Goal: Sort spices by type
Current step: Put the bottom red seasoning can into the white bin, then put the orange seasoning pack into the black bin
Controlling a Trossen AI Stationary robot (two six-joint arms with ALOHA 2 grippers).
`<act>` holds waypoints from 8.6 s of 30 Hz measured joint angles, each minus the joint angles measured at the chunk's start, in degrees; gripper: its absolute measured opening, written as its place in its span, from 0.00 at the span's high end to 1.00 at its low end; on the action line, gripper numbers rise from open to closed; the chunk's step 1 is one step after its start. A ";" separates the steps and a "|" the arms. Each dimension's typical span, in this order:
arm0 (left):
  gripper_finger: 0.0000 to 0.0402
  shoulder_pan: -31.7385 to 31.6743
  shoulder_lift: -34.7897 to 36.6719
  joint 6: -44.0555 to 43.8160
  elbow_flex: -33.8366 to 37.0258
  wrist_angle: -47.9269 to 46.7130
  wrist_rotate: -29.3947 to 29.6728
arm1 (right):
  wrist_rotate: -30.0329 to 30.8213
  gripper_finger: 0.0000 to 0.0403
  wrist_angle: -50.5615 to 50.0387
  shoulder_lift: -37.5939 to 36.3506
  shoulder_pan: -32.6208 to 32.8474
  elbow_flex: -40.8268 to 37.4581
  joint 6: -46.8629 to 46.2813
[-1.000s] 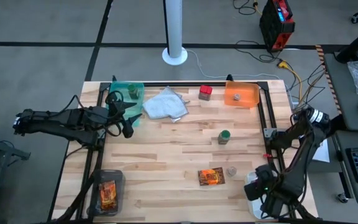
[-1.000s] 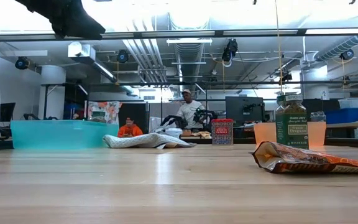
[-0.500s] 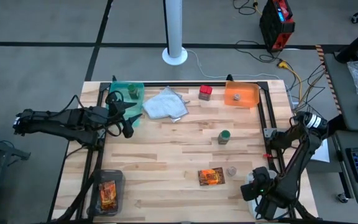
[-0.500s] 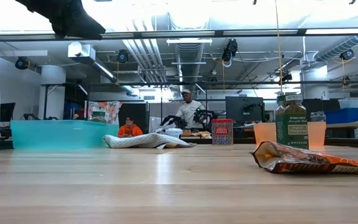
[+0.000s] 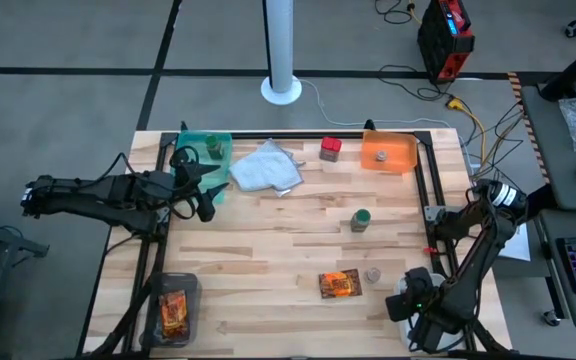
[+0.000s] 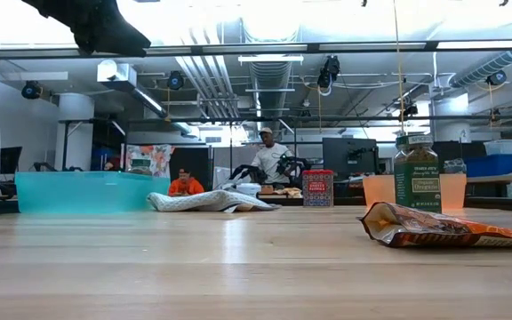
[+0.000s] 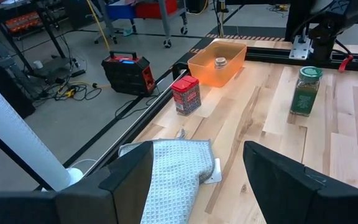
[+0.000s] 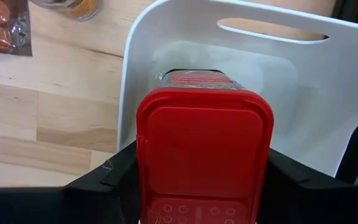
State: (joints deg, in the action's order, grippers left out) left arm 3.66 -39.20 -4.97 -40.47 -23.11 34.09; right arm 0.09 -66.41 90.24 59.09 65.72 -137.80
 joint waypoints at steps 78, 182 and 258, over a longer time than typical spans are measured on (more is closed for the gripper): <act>0.42 21.50 -35.62 -20.56 -1.97 35.46 -4.64 | 66.22 0.46 -15.79 -0.80 -7.71 14.24 50.40; 0.97 30.47 -60.84 11.61 -18.93 60.68 12.03 | 77.85 0.24 7.03 0.94 -0.31 3.65 53.38; 0.58 35.43 -65.10 8.66 -19.56 70.65 13.13 | 53.43 0.93 28.16 -0.03 -14.25 12.54 118.22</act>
State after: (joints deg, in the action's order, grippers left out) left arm 39.09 -104.30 3.68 -60.03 47.54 47.21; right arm 53.52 -38.25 90.20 44.84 78.26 -19.58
